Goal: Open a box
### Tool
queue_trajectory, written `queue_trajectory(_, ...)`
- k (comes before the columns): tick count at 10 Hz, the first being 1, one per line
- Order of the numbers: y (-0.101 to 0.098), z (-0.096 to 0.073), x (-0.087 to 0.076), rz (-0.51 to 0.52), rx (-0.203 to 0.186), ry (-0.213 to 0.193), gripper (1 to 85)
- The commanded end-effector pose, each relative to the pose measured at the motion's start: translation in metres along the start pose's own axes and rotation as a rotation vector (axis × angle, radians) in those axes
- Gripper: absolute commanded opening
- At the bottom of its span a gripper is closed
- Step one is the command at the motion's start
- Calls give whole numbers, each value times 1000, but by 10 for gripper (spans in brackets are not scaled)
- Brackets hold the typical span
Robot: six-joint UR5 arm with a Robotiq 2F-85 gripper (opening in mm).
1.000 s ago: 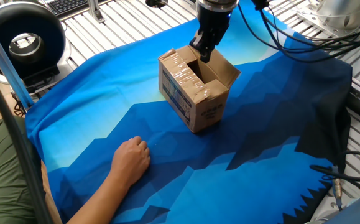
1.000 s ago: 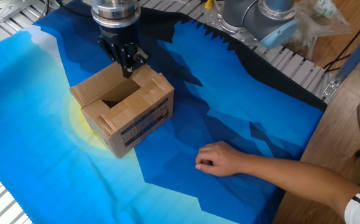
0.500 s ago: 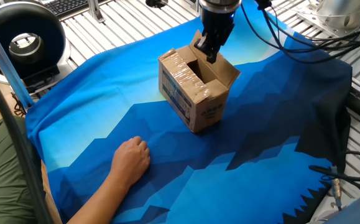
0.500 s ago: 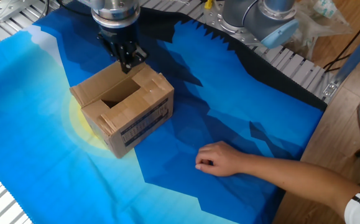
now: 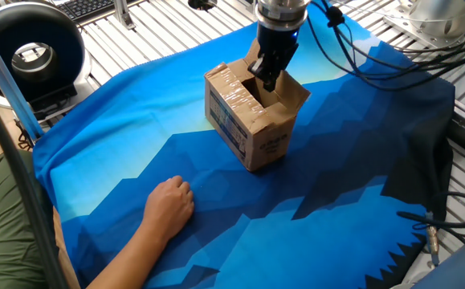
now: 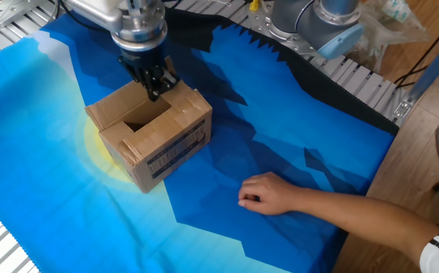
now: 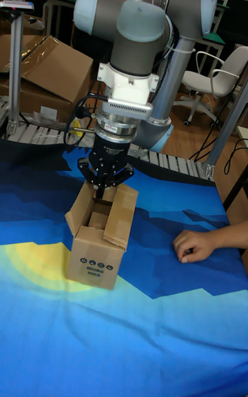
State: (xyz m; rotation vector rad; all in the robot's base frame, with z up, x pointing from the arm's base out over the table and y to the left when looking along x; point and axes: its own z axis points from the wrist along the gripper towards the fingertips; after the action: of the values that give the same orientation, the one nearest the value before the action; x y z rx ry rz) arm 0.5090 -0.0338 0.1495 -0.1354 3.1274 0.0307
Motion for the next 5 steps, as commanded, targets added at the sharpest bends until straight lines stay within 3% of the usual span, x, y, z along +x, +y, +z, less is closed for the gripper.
queue_trajectory(1, 15, 8, -4, 19, -44, -3, 13)
queue_trajectory(5, 25, 19, -8, 28, -43, -15, 13)
